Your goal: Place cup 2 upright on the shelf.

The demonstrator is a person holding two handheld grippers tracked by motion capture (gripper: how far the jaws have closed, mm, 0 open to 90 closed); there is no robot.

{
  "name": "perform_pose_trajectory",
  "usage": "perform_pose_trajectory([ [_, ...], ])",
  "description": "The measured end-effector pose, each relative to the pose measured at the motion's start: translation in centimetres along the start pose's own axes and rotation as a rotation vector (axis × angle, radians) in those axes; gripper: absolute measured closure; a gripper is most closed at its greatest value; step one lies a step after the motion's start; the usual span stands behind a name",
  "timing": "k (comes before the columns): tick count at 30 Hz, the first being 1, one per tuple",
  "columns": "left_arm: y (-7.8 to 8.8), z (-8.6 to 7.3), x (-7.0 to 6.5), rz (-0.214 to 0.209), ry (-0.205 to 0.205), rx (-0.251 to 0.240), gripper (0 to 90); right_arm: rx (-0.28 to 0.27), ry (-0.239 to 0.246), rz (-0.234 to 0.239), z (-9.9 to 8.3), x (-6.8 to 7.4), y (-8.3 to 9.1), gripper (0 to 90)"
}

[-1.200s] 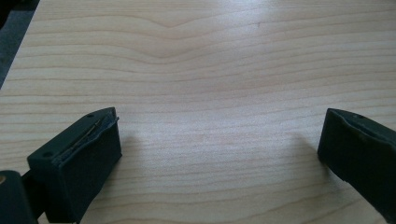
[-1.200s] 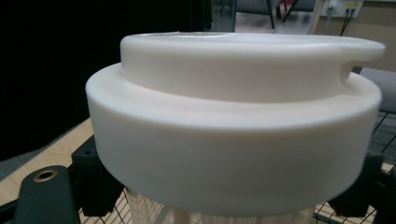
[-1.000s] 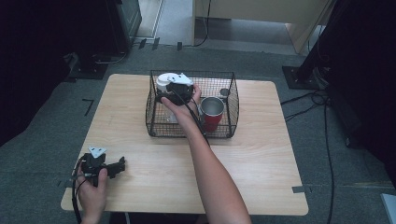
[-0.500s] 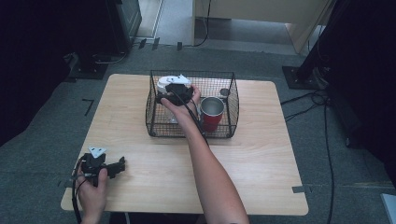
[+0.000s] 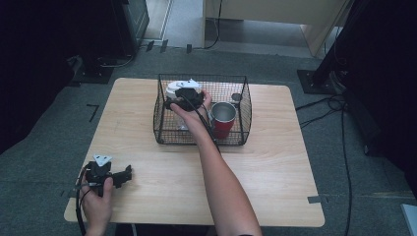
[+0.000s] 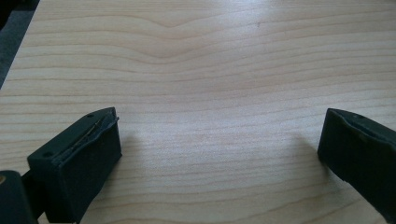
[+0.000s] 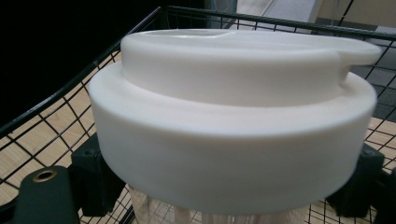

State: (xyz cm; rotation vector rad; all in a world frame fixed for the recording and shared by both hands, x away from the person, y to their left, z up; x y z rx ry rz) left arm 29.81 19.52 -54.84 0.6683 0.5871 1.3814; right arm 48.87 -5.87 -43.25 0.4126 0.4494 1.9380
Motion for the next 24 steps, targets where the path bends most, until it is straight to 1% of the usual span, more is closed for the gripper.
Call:
perform_pose_trajectory([
  [3,0.0,0.0,0.0,0.0,0.0,0.0,0.0,0.016,-0.002,0.013,-0.1,0.1,0.4,14.4],
  [7,0.0,0.0,0.0,-0.001,0.001,-0.001,0.0,0.031,0.012,0.02,-0.2,0.2,1.1,14.1],
  [9,0.0,0.0,0.0,-0.001,0.0,0.001,0.0,0.029,0.036,0.007,-0.3,0.3,1.5,14.1],
  [11,0.0,0.0,0.0,-0.001,0.001,0.0,0.0,0.029,0.046,0.005,-0.5,0.4,1.8,14.1],
  [17,0.0,0.0,0.0,-0.001,0.001,0.0,0.0,0.03,0.061,0.0,-1.4,0.6,2.6,14.0],
  [22,0.0,0.0,0.0,-0.001,0.0,0.001,0.0,0.034,0.061,0.006,-2.1,0.9,3.1,13.9],
  [24,0.0,0.0,0.0,-0.001,0.001,0.001,0.0,0.034,0.069,0.005,-2.2,1.1,3.3,11.8],
])
Point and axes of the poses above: each handheld gripper's, and its own axes: y roughly backward along the jaws, z roughly out of its top, x roughly to its left, the point moved 4 cm from there along -y, roughly forward along the jaws
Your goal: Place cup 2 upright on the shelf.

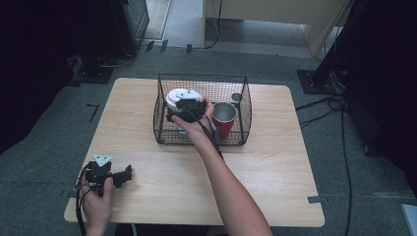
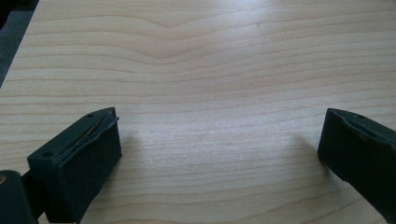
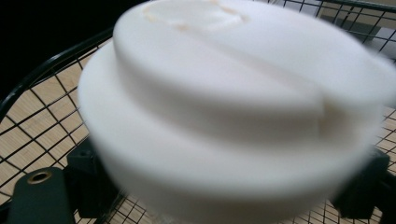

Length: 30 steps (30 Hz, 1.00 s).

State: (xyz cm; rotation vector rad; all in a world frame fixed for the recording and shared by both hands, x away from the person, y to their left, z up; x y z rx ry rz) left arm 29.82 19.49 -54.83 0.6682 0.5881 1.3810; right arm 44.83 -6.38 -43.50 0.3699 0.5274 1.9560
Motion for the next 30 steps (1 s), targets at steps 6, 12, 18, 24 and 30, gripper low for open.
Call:
perform_pose_trajectory([
  [6,0.0,0.0,0.0,0.0,-0.001,0.0,0.0,0.006,0.015,0.004,-0.6,0.4,0.3,11.6],
  [12,0.0,0.0,0.0,0.0,0.0,0.0,0.0,0.022,0.018,0.016,-1.0,0.5,0.7,10.5],
  [18,0.0,0.0,0.0,0.0,0.0,0.0,0.0,0.031,0.008,0.038,-1.3,0.4,1.1,9.6],
  [24,0.0,0.0,0.0,0.0,0.0,0.0,0.0,0.034,0.011,0.044,-1.5,0.3,1.5,9.0],
  [30,0.0,0.0,0.0,0.0,0.0,-0.001,0.0,0.039,0.016,0.037,-2.0,0.2,1.8,3.2],
])
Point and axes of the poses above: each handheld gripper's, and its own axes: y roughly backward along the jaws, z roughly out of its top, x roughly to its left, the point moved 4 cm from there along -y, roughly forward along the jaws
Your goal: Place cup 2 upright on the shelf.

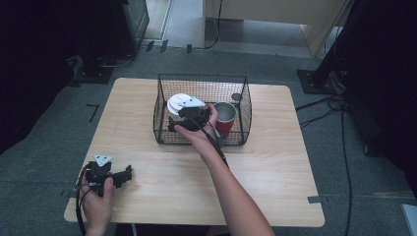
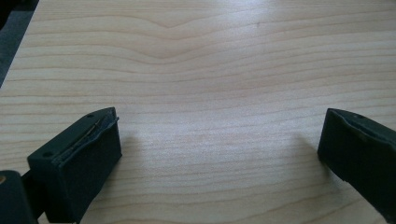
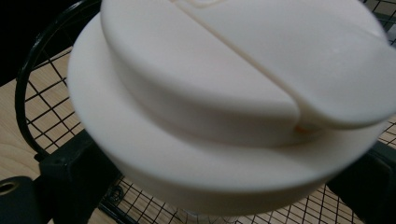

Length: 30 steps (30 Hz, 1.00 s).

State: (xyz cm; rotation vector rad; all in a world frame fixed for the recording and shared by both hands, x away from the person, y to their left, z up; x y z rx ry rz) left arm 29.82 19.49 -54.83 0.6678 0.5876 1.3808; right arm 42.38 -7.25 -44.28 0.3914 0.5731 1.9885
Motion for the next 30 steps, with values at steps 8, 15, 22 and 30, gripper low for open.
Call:
perform_pose_trajectory([
  [8,0.0,0.0,0.0,0.0,0.0,-0.001,0.0,-0.028,0.001,0.007,-0.3,0.1,1.4,3.0],
  [15,0.0,0.0,0.0,0.0,0.004,-0.004,0.0,-0.06,0.001,0.017,-0.9,-0.1,3.4,3.0],
  [22,0.0,0.0,0.0,0.001,0.0,-0.002,0.0,-0.083,0.004,0.019,-2.3,-0.6,5.4,2.9],
  [30,0.0,0.0,0.0,0.001,0.001,-0.003,0.0,-0.094,0.005,0.015,-4.1,-1.1,7.3,2.9],
])
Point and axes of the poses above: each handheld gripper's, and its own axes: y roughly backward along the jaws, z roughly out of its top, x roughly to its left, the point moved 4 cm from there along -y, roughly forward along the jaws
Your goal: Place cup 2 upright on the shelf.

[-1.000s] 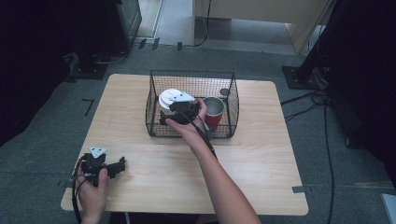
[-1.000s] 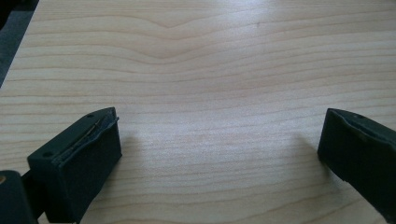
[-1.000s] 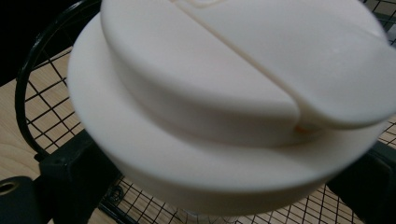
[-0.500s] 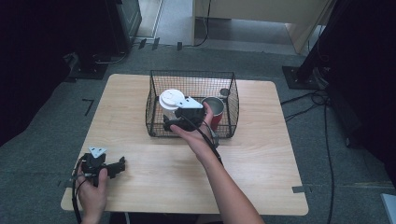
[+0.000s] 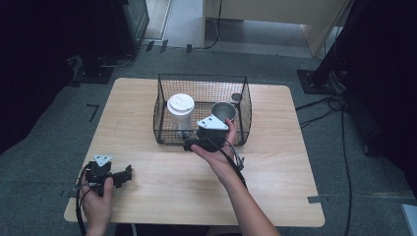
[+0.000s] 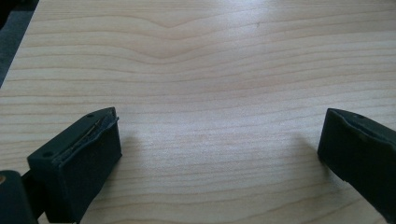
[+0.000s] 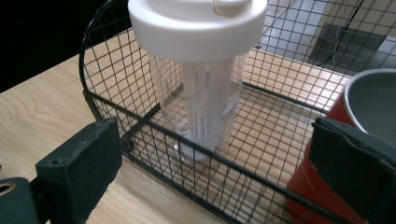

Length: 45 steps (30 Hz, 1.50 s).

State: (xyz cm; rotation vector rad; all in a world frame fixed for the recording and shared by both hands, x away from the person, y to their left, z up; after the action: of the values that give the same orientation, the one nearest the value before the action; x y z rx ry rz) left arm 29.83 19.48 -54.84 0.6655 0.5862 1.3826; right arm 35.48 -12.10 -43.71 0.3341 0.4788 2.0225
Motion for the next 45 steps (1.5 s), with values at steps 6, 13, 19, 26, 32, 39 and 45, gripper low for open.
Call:
perform_pose_trajectory([
  [6,0.0,0.0,0.0,0.0,0.0,0.001,0.0,-0.004,-0.006,-0.004,-1.2,-0.8,1.7,1.1],
  [13,0.0,0.0,0.0,0.0,0.0,-0.002,0.0,-0.009,-0.022,-0.012,-2.5,-1.9,3.4,1.0],
  [19,0.0,0.0,0.0,0.0,-0.001,0.0,0.0,-0.006,-0.048,-0.037,-4.0,-3.4,4.7,1.0],
  [26,0.0,0.0,0.0,0.0,-0.001,0.0,0.0,0.005,-0.086,-0.086,-5.9,-5.5,5.8,1.1],
  [32,0.0,0.0,0.0,0.001,-0.004,0.002,0.0,0.014,-0.091,-0.129,-7.5,-7.5,6.8,1.1],
  [39,0.0,0.0,0.0,0.0,-0.004,0.002,0.0,0.037,-0.131,-0.183,-9.7,-10.1,7.9,1.1],
  [45,0.0,0.0,0.0,0.0,-0.005,0.002,0.0,0.055,-0.158,-0.219,-11.5,-11.9,8.7,1.1],
])
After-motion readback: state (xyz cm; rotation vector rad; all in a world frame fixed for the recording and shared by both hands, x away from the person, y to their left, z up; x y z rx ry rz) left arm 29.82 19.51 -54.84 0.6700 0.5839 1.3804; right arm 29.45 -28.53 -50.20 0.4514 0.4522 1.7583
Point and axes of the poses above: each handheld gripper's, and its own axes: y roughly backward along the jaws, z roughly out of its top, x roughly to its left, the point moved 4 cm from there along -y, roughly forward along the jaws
